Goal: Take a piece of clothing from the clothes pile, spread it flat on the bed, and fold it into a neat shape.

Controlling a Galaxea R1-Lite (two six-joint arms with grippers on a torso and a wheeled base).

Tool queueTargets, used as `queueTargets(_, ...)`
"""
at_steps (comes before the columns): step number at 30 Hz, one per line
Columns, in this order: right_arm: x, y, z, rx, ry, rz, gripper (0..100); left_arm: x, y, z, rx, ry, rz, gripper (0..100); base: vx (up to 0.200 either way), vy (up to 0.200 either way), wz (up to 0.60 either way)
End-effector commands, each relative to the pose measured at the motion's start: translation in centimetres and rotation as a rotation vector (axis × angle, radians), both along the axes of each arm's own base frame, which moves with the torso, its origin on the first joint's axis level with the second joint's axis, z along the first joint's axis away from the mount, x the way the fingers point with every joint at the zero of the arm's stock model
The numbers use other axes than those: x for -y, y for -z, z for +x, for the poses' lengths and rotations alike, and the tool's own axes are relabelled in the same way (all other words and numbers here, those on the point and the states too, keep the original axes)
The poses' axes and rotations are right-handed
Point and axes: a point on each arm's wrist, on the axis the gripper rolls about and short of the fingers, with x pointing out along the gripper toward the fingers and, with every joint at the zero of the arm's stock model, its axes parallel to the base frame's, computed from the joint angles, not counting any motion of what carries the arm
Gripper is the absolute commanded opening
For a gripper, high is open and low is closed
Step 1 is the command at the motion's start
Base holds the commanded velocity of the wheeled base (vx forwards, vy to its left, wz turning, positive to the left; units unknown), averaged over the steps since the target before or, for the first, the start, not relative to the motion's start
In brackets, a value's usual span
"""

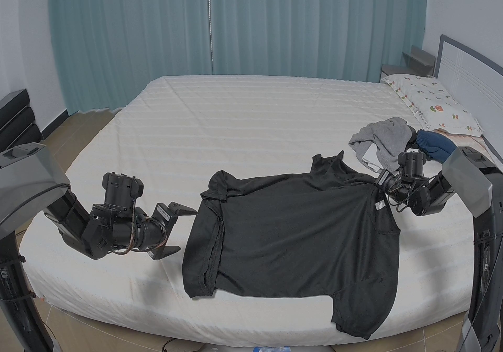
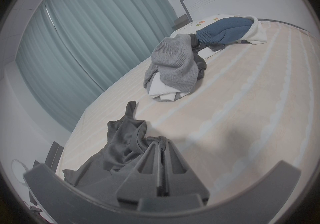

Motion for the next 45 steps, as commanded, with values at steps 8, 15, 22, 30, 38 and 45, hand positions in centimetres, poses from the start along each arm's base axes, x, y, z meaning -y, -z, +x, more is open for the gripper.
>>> queueTargets(8,0.7,0.0,-0.1,0.024,0.014,0.0,100,0.1,0.1,0.0,-0.004,0.001,0.0,100,0.0,0.0,0.0)
queueTargets(15,-0.5,-2.7,-3.1,0.004,-0.011,0.005,100,0.0,-0.1,-0.1,-0.003,0.0,-0.003,100,0.0,0.0,0.0)
queueTargets(22,-2.0,-3.3,-8.8,-0.107,-0.105,0.053,100,-0.1,0.1,-0.7,-0.02,0.002,-0.003,100,-0.114,0.0,0.0)
queueTargets(30,-2.6,-3.5,-13.4,-0.19,-0.096,0.129,100,1.5,0.4,-1.5,-0.028,0.043,0.016,100,-0.125,0.0,0.0)
queueTargets(38,-3.4,-3.0,-13.9,-0.203,-0.142,0.162,100,4.6,0.6,-2.6,-0.02,0.093,0.064,100,0.0,0.0,0.0)
queueTargets(45,-3.5,-3.4,-14.0,-0.192,-0.14,0.154,100,7.2,2.0,-4.2,0.003,0.13,0.216,100,0.0,0.0,0.0)
